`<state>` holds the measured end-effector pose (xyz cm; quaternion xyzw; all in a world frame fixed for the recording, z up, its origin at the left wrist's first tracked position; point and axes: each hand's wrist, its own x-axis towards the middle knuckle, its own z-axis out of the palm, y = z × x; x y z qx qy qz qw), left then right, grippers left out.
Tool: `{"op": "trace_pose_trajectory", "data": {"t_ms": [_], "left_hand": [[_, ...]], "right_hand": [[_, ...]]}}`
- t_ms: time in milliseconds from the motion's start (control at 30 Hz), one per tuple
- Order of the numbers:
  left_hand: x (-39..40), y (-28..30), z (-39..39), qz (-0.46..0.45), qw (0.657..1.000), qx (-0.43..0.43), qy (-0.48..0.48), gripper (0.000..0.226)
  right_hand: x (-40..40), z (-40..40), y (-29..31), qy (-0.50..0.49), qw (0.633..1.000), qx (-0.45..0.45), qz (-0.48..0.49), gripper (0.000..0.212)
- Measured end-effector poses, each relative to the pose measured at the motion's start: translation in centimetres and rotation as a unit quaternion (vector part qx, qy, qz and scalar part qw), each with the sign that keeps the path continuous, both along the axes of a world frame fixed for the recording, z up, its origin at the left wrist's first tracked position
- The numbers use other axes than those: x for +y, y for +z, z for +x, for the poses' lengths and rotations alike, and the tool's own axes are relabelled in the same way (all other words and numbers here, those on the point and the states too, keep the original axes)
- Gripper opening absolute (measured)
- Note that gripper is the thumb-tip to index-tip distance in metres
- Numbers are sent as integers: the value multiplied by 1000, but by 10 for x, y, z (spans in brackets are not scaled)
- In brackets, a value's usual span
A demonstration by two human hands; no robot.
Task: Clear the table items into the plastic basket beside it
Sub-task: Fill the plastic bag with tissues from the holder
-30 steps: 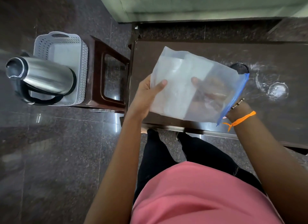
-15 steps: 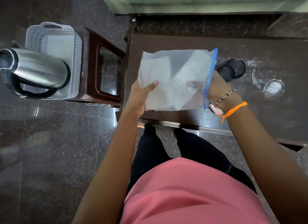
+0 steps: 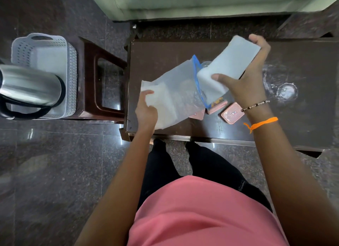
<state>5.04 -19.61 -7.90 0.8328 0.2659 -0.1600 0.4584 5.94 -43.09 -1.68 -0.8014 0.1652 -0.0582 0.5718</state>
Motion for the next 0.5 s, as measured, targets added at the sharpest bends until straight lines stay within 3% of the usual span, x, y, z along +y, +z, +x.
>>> {"op": "trace_pose_trajectory", "data": {"t_ms": [100,200,300,367,433,500], "left_hand": [[-3,1,2,14,1000,16,4,57],[-6,3,6,-22,999,34,-27,53],[-17,10,11,-156,987,48,-5,36],[-27,18,12,-226,971,79,3,27],[-33,23,13,-271,953,133,2,55],[-36,25,13,-311,934,174,-12,77]], "right_hand": [[4,-2,4,21,1000,-8,-1,99],[11,-3,0,86,989,96,69,97],[24,-5,-15,118,970,178,120,74],[32,-7,-20,107,966,182,150,55],[37,-9,-22,100,973,146,145,35],[39,-12,-19,118,981,105,114,31]]}}
